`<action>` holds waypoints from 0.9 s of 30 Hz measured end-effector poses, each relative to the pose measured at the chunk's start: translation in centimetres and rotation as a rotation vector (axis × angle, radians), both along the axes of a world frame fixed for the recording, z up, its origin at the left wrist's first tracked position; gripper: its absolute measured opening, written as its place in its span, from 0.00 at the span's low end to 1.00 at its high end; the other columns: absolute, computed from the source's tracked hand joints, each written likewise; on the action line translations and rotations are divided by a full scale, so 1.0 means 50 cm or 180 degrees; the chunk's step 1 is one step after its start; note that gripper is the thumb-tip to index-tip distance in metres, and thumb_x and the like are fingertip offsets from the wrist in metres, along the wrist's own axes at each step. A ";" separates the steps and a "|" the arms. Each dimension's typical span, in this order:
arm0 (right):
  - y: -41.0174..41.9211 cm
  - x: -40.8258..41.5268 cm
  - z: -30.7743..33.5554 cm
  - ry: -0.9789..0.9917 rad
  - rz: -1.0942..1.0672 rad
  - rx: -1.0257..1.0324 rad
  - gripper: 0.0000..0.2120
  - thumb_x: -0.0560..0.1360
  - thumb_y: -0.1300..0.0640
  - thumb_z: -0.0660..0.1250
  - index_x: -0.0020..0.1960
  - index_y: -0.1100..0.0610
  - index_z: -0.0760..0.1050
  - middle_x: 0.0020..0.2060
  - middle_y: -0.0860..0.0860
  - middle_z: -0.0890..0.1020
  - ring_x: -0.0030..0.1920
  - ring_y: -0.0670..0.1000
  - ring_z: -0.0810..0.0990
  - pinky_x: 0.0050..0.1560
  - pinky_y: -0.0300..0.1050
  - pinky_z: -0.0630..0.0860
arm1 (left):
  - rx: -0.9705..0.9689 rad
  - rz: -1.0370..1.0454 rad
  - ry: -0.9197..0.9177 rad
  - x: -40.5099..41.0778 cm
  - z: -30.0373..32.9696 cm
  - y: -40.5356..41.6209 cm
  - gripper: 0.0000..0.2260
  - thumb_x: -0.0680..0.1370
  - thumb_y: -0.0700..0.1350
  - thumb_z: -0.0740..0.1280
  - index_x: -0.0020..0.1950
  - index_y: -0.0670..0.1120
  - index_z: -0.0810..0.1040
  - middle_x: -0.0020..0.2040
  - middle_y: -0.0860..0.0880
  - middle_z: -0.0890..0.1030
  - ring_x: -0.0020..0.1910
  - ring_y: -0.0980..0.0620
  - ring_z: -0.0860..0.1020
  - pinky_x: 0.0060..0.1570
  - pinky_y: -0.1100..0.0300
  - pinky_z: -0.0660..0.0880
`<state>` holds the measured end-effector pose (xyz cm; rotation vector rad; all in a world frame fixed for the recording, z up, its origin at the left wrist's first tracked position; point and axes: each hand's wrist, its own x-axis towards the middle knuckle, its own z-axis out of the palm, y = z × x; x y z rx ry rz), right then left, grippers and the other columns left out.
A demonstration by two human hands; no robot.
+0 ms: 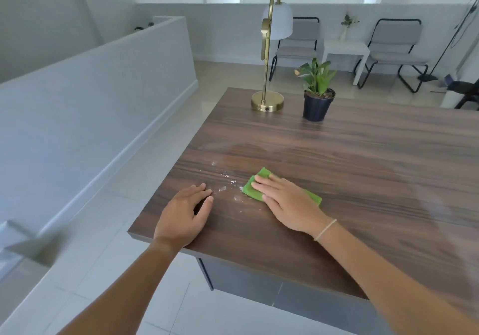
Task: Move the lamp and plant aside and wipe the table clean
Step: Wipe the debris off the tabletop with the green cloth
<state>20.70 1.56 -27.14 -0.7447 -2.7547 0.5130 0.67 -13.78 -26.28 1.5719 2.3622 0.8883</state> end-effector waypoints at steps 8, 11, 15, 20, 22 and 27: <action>0.231 0.012 0.023 -0.0156 -0.1586 -0.0020 0.20 0.80 0.58 0.51 0.72 0.53 0.64 0.74 0.51 0.62 0.75 0.52 0.58 0.74 0.51 0.55 | 0.0169 -0.0212 -0.0098 -0.041 0.021 0.002 0.25 0.72 0.61 0.52 0.57 0.50 0.80 0.62 0.51 0.79 0.65 0.56 0.72 0.60 0.67 0.63; 0.191 -0.140 0.025 -0.0127 -0.1096 -0.0150 0.21 0.80 0.59 0.50 0.72 0.54 0.62 0.75 0.51 0.61 0.75 0.53 0.57 0.73 0.48 0.54 | 0.0153 -0.0214 0.0043 -0.097 0.035 0.018 0.26 0.73 0.61 0.52 0.59 0.49 0.79 0.63 0.51 0.78 0.65 0.55 0.72 0.62 0.67 0.62; 0.035 -0.150 0.010 -0.0006 -0.0318 -0.0076 0.20 0.80 0.54 0.50 0.71 0.50 0.64 0.73 0.45 0.64 0.74 0.48 0.58 0.72 0.42 0.53 | -0.0125 -0.0468 0.0179 -0.144 0.027 0.026 0.28 0.73 0.62 0.51 0.63 0.49 0.77 0.67 0.51 0.75 0.68 0.54 0.69 0.65 0.67 0.57; 0.151 -0.069 0.017 -0.0126 -0.1105 -0.0085 0.19 0.80 0.55 0.51 0.71 0.50 0.65 0.73 0.47 0.64 0.75 0.49 0.59 0.73 0.49 0.55 | -0.0070 -0.0538 0.0152 -0.159 0.017 0.035 0.28 0.72 0.61 0.49 0.62 0.50 0.77 0.67 0.52 0.75 0.68 0.55 0.68 0.65 0.68 0.55; 0.206 -0.136 0.027 -0.0244 -0.1431 -0.0081 0.20 0.81 0.57 0.50 0.72 0.52 0.63 0.74 0.48 0.62 0.75 0.51 0.57 0.74 0.49 0.53 | -0.0028 -0.0531 0.0124 -0.159 0.014 0.035 0.27 0.73 0.61 0.50 0.62 0.50 0.77 0.66 0.52 0.75 0.68 0.55 0.69 0.66 0.68 0.57; 0.166 -0.362 0.016 -0.0153 -0.0641 -0.0179 0.20 0.80 0.57 0.51 0.72 0.52 0.63 0.74 0.47 0.62 0.75 0.49 0.56 0.75 0.51 0.53 | -0.0033 -0.0587 0.0073 -0.169 0.010 0.041 0.25 0.74 0.59 0.50 0.63 0.50 0.76 0.67 0.52 0.74 0.70 0.54 0.67 0.69 0.65 0.57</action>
